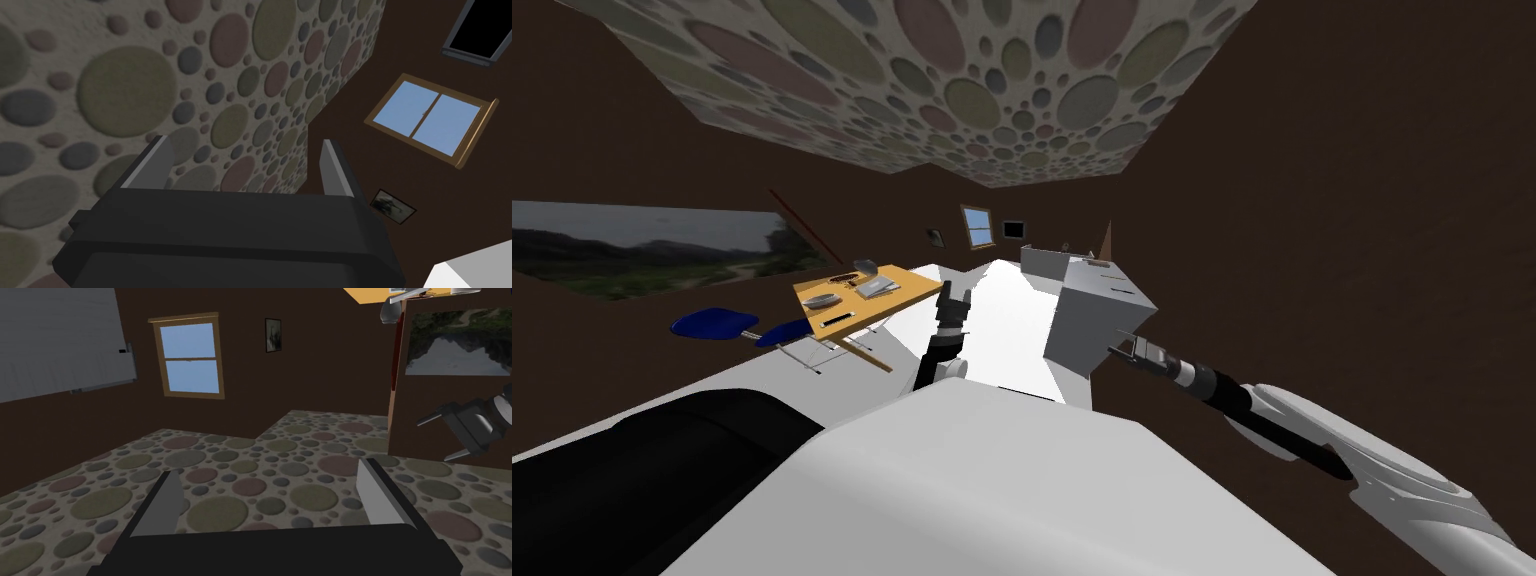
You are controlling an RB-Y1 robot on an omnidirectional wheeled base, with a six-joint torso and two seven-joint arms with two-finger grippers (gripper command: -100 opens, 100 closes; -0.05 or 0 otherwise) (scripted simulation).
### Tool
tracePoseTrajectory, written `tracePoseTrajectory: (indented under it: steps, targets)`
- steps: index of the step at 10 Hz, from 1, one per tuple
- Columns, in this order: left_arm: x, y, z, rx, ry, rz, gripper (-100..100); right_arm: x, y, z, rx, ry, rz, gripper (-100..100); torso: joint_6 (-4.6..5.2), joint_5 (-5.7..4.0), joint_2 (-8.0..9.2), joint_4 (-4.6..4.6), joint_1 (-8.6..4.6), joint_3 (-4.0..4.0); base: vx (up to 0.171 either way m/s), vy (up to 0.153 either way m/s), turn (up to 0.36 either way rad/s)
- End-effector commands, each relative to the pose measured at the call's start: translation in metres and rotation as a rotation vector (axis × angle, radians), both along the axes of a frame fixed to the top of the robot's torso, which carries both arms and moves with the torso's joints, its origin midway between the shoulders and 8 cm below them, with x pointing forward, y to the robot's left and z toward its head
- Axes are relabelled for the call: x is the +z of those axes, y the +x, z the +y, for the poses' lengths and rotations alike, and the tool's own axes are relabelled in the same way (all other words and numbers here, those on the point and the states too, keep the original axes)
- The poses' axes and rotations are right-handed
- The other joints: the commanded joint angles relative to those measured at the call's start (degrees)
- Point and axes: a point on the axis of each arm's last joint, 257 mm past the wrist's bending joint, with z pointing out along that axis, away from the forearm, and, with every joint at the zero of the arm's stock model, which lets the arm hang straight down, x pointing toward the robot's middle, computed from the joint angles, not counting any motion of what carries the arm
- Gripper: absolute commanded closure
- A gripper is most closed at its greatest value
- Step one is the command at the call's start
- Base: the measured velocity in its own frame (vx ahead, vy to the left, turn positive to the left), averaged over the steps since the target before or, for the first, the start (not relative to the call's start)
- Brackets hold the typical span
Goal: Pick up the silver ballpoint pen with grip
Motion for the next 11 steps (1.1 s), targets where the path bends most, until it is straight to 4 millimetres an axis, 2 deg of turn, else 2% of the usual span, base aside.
tracePoseTrajectory:
  steps: [1,2,3,4,5,6,7,8,9,10,11]
  targets:
    - [0.000,0.000,0.000,0.000,0.000,0.000,0,-0.006,-0.006,-0.016,0.001,-0.064,0.022,-100,0.00,0.00,0.00,0.00,0.00,0.00,-0.022,0.029,0.119]
    - [0.000,0.000,0.000,0.000,0.000,0.000,0,-0.022,-0.013,-0.037,0.001,-0.131,0.055,-100,0.08,0.01,0.02,0.01,-0.01,0.02,-0.030,0.049,0.167]
    - [0.000,0.000,0.000,0.000,0.000,0.000,0,-0.021,-0.012,-0.045,0.000,-0.162,0.063,-100,0.04,0.01,0.04,0.01,0.06,0.03,-0.028,0.037,0.098]
    - [0.000,0.000,0.000,0.000,0.000,0.000,0,-0.035,-0.021,-0.067,-0.001,-0.225,0.099,-100,0.07,0.02,0.04,0.02,0.02,0.03,-0.021,0.038,0.204]
    - [0.000,0.000,0.000,0.000,0.000,0.000,0,-0.034,-0.021,-0.076,-0.003,-0.255,0.107,-100,0.03,0.01,0.02,0.01,0.03,0.01,-0.009,0.027,0.121]
    - [0.000,0.000,0.000,0.000,0.000,0.000,0,-0.044,-0.031,-0.095,0.006,-0.318,0.143,-100,0.07,0.02,-0.02,0.00,0.00,0.00,-0.001,0.034,0.218]
    - [0.000,0.000,0.000,0.000,0.000,0.000,0,-0.043,-0.030,-0.108,-0.006,-0.347,0.154,-100,0.03,0.00,-0.05,-0.01,0.01,-0.03,0.005,0.026,0.100]
    - [0.000,0.000,0.000,0.000,0.000,0.000,0,-0.050,-0.042,-0.123,0.014,-0.404,0.188,-100,0.09,0.01,-0.06,0.00,-0.01,-0.03,0.019,0.028,0.216]
    - [0.000,0.000,0.000,0.000,0.000,0.000,0,-0.048,-0.041,-0.141,-0.009,-0.439,0.204,-100,0.02,0.00,-0.12,-0.02,-0.01,-0.07,0.023,0.020,0.109]
    - [0.000,0.000,0.000,0.000,0.000,0.000,0,-0.054,-0.055,-0.159,0.005,-0.494,0.244,-100,0.08,0.00,-0.15,-0.03,-0.03,-0.08,0.032,0.028,0.198]
    - [0.000,0.000,0.000,0.000,0.000,0.000,0,-0.051,-0.054,-0.174,-0.016,-0.522,0.256,-100,0.04,0.00,-0.18,-0.04,-0.01,-0.10,0.028,0.018,0.105]
